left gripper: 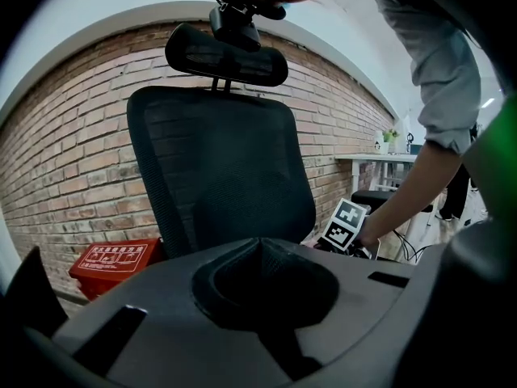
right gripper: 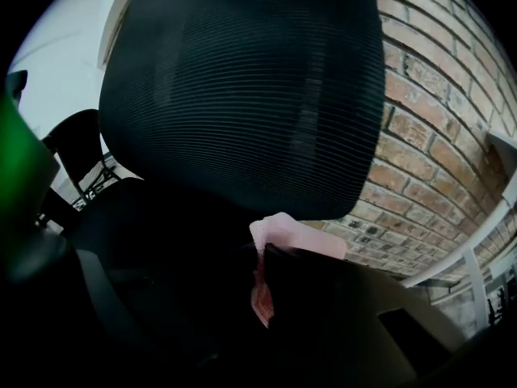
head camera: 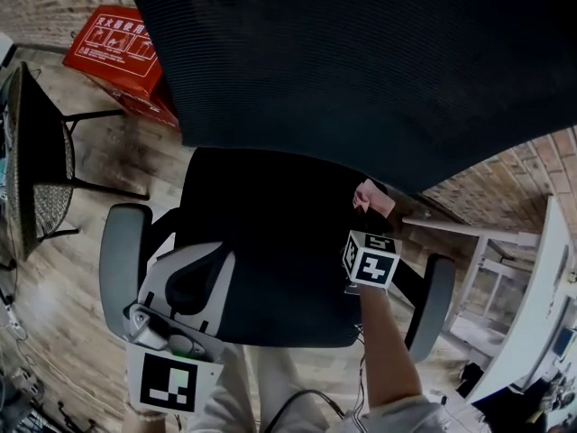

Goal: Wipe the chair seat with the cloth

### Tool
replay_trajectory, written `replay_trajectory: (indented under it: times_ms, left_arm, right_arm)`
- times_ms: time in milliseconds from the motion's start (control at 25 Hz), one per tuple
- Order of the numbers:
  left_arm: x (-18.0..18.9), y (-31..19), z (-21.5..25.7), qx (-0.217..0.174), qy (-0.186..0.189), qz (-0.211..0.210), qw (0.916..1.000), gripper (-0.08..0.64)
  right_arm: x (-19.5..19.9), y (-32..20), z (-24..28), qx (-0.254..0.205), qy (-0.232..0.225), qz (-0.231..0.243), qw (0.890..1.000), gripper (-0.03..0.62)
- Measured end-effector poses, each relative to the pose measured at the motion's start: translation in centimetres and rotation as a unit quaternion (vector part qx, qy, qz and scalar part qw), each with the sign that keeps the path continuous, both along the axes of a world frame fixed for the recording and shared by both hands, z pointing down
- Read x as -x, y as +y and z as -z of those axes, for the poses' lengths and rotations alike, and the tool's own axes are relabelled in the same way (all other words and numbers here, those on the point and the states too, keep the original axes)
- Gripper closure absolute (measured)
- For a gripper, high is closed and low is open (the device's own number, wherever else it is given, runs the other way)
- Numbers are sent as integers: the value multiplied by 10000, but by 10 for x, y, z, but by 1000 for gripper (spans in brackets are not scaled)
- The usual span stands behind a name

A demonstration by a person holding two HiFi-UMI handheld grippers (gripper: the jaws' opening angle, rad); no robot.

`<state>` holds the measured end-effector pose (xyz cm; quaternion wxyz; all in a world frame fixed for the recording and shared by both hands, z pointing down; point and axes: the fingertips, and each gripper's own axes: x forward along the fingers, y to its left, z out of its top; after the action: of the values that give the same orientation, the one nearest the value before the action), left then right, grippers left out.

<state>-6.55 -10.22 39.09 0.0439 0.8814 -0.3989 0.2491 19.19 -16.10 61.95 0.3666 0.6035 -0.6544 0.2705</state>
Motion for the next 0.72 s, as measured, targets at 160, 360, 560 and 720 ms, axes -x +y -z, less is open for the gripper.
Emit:
replay_trajectory:
  times_ms: [160, 360, 560, 720]
  left_arm:
    - [8, -2, 5, -30, 12, 88, 10000, 541]
    - [19, -4, 7, -59, 17, 199, 9998, 541]
    - [31, -3, 10, -52, 61, 309, 9995, 541]
    - [40, 0, 13, -61, 102, 386, 9992, 541]
  right_arm:
    - [22, -8, -2, 36, -67, 278, 9996, 537]
    - [53, -16, -5, 67, -147, 651, 9977, 537]
    - [88, -22, -7, 107, -250, 1014, 9945, 537]
    - [116, -25, -8, 109, -303, 1326, 9906, 537]
